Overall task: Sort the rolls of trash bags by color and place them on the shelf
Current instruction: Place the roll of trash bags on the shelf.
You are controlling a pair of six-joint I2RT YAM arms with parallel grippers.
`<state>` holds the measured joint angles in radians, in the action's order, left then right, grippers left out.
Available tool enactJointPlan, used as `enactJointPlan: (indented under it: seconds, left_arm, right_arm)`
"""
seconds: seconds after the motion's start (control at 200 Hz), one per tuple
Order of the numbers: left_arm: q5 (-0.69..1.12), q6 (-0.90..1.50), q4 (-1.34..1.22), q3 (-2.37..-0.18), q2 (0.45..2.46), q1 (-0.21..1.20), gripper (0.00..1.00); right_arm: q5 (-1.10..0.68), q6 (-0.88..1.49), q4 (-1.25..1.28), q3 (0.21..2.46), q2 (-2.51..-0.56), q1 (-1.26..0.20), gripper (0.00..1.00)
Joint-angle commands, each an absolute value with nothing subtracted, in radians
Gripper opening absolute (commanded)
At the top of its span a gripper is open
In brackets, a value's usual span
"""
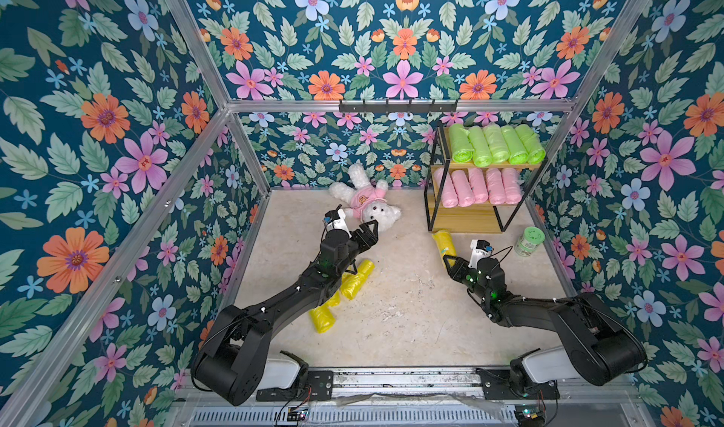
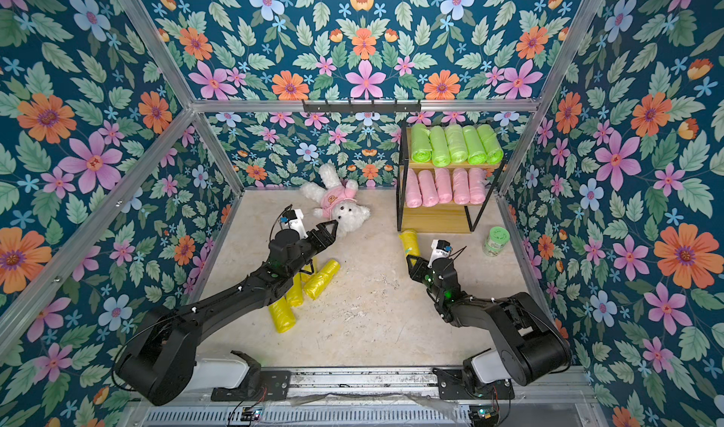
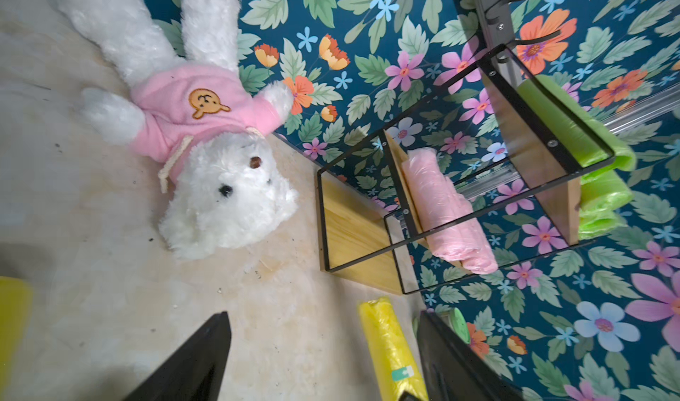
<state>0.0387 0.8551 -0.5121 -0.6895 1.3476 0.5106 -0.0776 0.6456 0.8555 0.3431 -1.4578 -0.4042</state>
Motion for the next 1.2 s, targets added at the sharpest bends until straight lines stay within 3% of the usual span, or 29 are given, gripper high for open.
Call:
enactJointPlan:
  seconds: [0.0,0.66,1.195]
  left_arm:
    - [0.084,0.792,-0.469,-0.683,1.336,0.488,0.85]
    - [0.178,0.805,-0.462,-0.672,1.322,0.462,0.85]
    - [0.208,0.839,-0.503,-0.650,1.313,0.459,0.85]
  right_arm:
    - [-0.009,0.629,0.936,0.380,-1.493,-0.385,0.34]
    - [0.107,0.641,1.109,0.682,-1.901,-0.358,0.37]
    - [0.038,0.738,1.132,0.833,-2.069,-0.348,0.41]
